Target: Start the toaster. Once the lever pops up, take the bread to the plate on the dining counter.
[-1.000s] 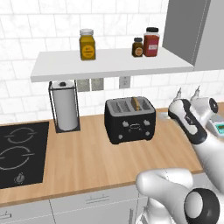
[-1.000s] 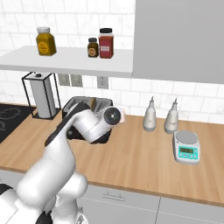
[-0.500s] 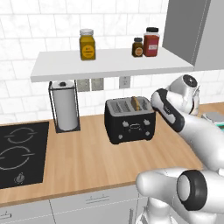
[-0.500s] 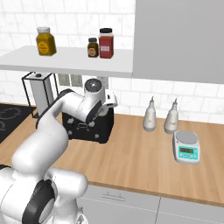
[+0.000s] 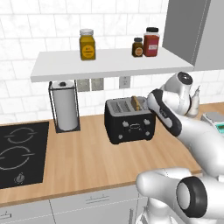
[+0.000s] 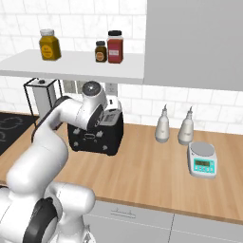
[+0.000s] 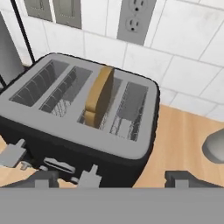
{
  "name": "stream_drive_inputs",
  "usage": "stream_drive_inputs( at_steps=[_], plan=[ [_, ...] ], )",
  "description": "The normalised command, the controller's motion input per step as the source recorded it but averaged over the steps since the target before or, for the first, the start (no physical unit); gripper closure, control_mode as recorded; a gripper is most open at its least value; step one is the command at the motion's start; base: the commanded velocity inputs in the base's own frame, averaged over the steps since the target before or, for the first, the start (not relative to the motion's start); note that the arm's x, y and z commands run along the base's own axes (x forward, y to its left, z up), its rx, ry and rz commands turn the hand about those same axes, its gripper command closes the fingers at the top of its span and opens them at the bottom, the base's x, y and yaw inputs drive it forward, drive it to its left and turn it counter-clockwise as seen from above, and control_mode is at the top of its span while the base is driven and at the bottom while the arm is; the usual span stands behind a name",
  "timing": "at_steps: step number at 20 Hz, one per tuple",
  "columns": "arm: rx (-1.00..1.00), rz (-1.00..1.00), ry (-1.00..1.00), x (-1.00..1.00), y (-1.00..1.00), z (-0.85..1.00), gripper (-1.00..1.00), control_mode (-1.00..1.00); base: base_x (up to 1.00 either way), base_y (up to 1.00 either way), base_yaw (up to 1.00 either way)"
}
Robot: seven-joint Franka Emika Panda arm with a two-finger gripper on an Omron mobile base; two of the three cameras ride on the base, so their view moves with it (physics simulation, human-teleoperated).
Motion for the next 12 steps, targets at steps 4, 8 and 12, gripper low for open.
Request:
stream_drive_inputs(
  at_steps=[4, 8, 12],
  plan=[
    [0.00, -0.09, -0.03, 0.00, 0.43, 0.04, -1.00, -1.00, 0.00, 0.00, 0.00],
    [0.02, -0.06, -0.06, 0.00, 0.24, 0.00, -1.00, -1.00, 0.00, 0.00, 0.00],
    [0.01, -0.05, 0.00, 0.00, 0.38, 0.00, -1.00, -1.00, 0.00, 0.00, 0.00]
  ],
)
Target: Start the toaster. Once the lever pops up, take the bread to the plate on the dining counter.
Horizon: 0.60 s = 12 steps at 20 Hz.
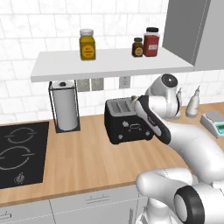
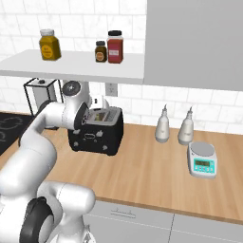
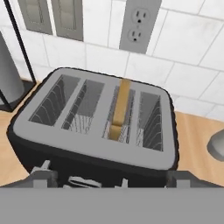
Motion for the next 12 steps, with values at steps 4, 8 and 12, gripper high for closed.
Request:
stream_drive_inputs(
  at_steps=[4, 8, 12],
  plan=[
    [0.07, -0.06, 0.00, 0.00, 0.20, 0.00, -1.00, -1.00, 0.00, 0.00, 0.00],
    [0.03, -0.06, 0.00, 0.00, 0.05, 0.00, -1.00, -1.00, 0.00, 0.00, 0.00],
    [0.00, -0.08, 0.00, 0.21, 0.00, 0.00, -1.00, -1.00, 0.00, 0.00, 0.00]
  ],
)
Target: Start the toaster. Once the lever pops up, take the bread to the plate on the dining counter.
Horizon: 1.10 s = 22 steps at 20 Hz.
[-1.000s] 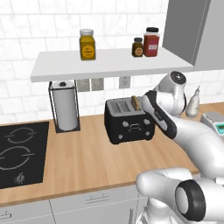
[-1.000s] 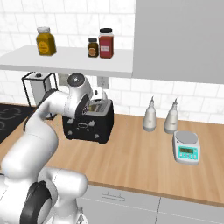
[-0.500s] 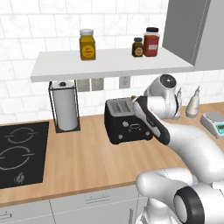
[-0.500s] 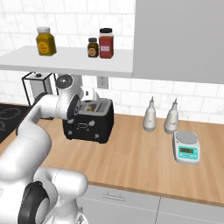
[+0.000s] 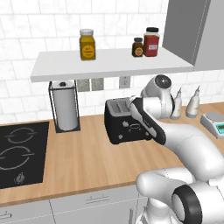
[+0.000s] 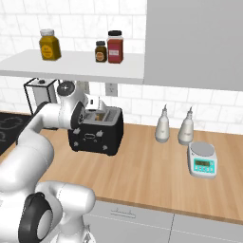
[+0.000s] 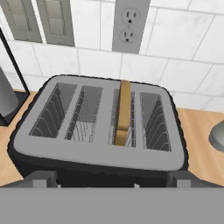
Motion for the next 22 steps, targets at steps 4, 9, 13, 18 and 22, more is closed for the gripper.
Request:
stream_drive_inputs(
  at_steps=[4, 9, 13, 18, 22],
  plan=[
    [0.00, -0.03, 0.00, 0.25, 0.00, 0.00, -1.00, -1.00, 0.00, 0.00, 0.00],
    [0.00, 0.00, -0.01, 0.09, 0.00, -0.03, -1.00, -1.00, 0.00, 0.00, 0.00],
    [0.00, 0.00, 0.00, 0.00, -0.04, 0.00, -1.00, -1.00, 0.00, 0.00, 0.00],
    [0.00, 0.00, 0.00, 0.00, -0.02, -0.01, -1.00, -1.00, 0.00, 0.00, 0.00],
    [0.00, 0.00, 0.00, 0.01, 0.00, -0.01, -1.00, -1.00, 0.00, 0.00, 0.00]
  ],
)
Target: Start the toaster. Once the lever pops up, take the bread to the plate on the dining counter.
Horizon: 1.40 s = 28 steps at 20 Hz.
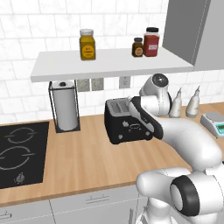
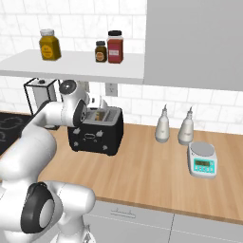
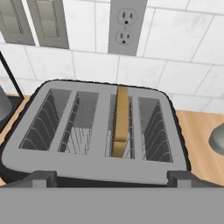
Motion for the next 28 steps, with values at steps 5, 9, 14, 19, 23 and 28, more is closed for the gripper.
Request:
stream_drive_inputs(
  at_steps=[5, 9, 14, 19, 23, 28],
  plan=[
    [0.00, 0.00, 0.00, 0.18, 0.00, -0.15, -1.00, -1.00, 0.00, 0.00, 0.00],
    [0.00, 0.00, 0.00, 0.18, 0.00, -0.18, -1.00, -1.00, 0.00, 0.00, 0.00],
    [0.00, 0.00, 0.00, 0.05, -0.01, -0.05, -1.00, -1.00, 0.00, 0.00, 0.00],
    [0.00, -0.01, 0.00, 0.05, -0.12, -0.04, -1.00, -1.00, 0.00, 0.00, 0.00],
    [0.00, -0.01, 0.00, 0.09, -0.11, -0.05, -1.00, -1.00, 0.00, 0.00, 0.00],
    [0.00, -0.01, 0.00, 0.17, -0.02, -0.01, -1.00, -1.00, 0.00, 0.00, 0.00]
  ],
)
